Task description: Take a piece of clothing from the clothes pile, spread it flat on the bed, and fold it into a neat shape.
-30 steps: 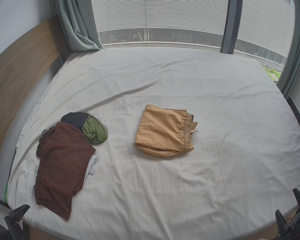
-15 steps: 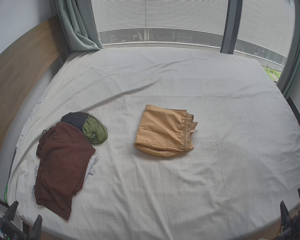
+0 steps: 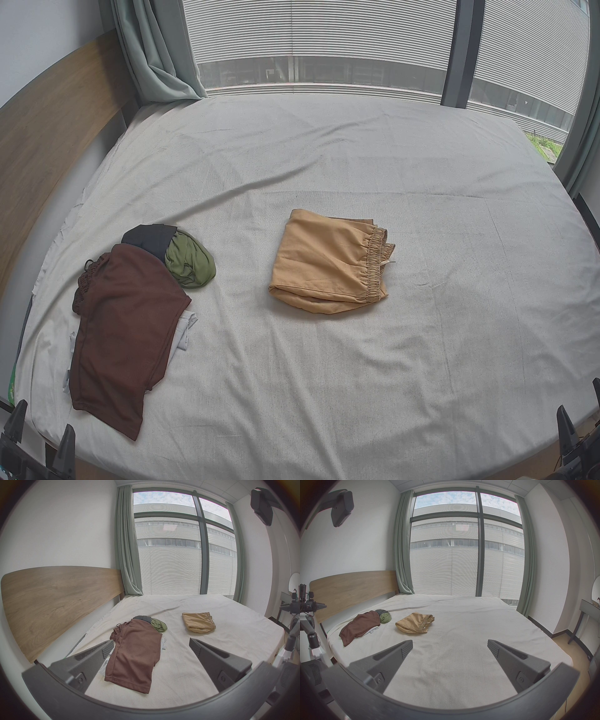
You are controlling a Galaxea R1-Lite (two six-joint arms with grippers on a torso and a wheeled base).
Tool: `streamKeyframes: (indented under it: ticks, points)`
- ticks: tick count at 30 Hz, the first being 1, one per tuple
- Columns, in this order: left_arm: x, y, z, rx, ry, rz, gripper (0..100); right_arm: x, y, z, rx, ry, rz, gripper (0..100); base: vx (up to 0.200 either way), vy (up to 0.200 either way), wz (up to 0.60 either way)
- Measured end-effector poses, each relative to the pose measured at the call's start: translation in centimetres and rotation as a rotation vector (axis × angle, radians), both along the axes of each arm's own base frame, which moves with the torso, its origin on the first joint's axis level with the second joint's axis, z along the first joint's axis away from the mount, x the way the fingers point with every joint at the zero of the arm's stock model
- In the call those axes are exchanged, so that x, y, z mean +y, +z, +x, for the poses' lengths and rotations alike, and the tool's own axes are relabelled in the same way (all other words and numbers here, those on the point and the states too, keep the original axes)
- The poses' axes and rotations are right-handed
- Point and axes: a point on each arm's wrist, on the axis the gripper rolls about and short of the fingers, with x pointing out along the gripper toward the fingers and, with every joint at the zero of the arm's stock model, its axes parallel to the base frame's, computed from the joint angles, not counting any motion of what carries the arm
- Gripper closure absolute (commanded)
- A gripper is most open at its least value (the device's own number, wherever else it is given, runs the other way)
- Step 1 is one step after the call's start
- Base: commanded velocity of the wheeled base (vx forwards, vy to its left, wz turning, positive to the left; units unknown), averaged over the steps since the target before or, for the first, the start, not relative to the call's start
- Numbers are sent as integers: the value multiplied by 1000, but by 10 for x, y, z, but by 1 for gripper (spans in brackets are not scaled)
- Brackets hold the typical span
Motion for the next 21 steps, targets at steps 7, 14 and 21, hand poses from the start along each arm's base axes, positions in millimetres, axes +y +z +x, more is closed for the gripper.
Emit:
streamKeyframes:
  ticks: [7, 14, 21]
  points:
    - [0, 0, -1, -7, 1, -10, 0, 0, 0, 0, 0, 0, 1, 0, 0, 0, 0]
    - [0, 0, -1, -7, 1, -9, 0, 0, 0, 0, 0, -2, 3, 0, 0, 0, 0]
    - [0, 0, -1, -6, 1, -15, 0, 0, 0, 0, 0, -2, 3, 0, 0, 0, 0]
